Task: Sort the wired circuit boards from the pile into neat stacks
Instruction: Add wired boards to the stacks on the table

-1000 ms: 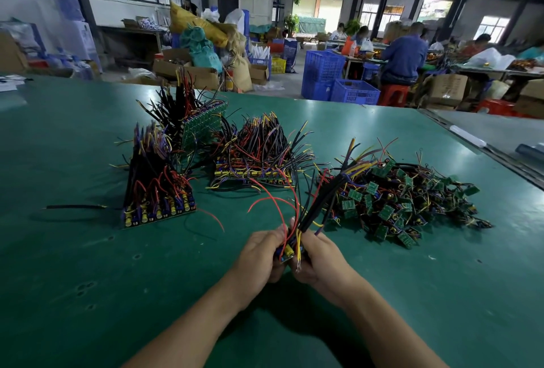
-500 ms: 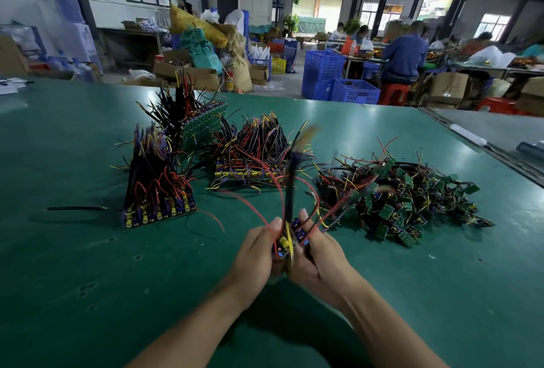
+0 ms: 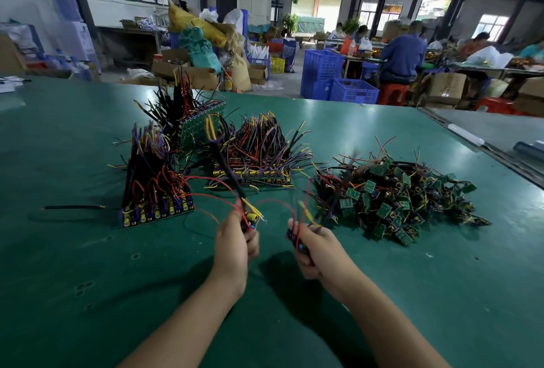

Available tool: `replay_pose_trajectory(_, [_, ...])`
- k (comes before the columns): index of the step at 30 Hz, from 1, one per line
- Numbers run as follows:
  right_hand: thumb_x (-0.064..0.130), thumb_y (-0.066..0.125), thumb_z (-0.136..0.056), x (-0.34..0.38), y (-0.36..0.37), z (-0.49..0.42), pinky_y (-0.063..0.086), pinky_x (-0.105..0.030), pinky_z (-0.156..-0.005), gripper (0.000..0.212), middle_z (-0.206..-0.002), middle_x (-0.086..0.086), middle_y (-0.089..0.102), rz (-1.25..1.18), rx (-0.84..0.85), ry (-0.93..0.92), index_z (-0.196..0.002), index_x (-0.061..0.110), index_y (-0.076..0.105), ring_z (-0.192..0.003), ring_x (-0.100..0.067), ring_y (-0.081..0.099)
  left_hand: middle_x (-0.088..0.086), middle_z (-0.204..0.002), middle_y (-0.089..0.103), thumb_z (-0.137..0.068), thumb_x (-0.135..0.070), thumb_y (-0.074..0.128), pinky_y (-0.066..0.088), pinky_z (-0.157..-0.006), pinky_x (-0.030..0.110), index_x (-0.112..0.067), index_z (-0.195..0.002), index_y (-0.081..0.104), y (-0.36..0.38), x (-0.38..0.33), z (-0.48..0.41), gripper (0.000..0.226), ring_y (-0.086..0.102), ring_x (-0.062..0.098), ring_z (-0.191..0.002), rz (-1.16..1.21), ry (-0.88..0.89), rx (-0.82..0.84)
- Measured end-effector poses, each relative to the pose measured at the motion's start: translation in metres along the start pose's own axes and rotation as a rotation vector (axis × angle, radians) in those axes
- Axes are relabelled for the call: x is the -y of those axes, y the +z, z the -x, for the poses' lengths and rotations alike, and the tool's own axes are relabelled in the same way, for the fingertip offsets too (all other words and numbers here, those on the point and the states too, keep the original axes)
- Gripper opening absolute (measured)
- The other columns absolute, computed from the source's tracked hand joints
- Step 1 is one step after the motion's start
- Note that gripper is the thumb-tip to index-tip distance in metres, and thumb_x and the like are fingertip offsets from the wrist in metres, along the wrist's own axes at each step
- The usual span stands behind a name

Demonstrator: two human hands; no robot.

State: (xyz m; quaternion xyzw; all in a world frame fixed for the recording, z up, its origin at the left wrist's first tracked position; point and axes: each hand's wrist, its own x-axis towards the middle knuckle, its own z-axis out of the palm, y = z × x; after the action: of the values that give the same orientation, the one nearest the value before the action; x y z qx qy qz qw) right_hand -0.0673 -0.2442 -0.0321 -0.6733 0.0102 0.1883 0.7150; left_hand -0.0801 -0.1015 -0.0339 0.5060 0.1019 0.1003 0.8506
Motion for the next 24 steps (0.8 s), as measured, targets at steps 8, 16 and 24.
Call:
replay_pose_trajectory(8, [0.048, 0.065, -0.086, -0.004, -0.014, -0.006, 0.034, -0.020, -0.042, 0.036, -0.045, 0.005, 0.052, 0.752, -0.242, -0.133, -0.073, 0.014, 0.064, -0.035, -0.008, 0.041, -0.007, -0.046, 0.023, -0.102, -0.021, 0.036, 0.015, -0.036, 0.017, -0.018, -0.063, 0.031, 0.001, -0.002, 0.004, 0.040, 0.015, 0.007, -0.037, -0.120, 0.070, -0.147])
replay_pose_trajectory(16, [0.046, 0.057, -0.089, 0.001, -0.015, -0.001, 0.038, -0.026, -0.051, 0.027, -0.068, 0.001, 0.064, 0.929, -0.364, -0.128, -0.089, 0.021, 0.067, -0.055, -0.016, 0.052, 0.001, -0.054, 0.041, -0.102, -0.023, 0.042, 0.021, -0.035, 0.017, -0.014, -0.064, 0.045, 0.007, -0.003, 0.005, 0.039, 0.027, 0.004, -0.034, -0.156, 0.065, -0.180])
replay_pose_trajectory(24, [0.030, 0.057, -0.088, 0.008, 0.007, 0.016, 0.038, -0.035, -0.058, 0.010, -0.049, 0.006, 0.052, 0.831, -0.475, -0.587, -0.080, 0.026, 0.058, -0.057, -0.016, 0.049, 0.000, -0.052, 0.048, -0.099, -0.023, 0.040, 0.018, -0.035, 0.013, -0.010, -0.074, 0.050, 0.013, 0.000, 0.010, 0.030, 0.021, 0.007, -0.031, -0.033, -0.070, -0.157])
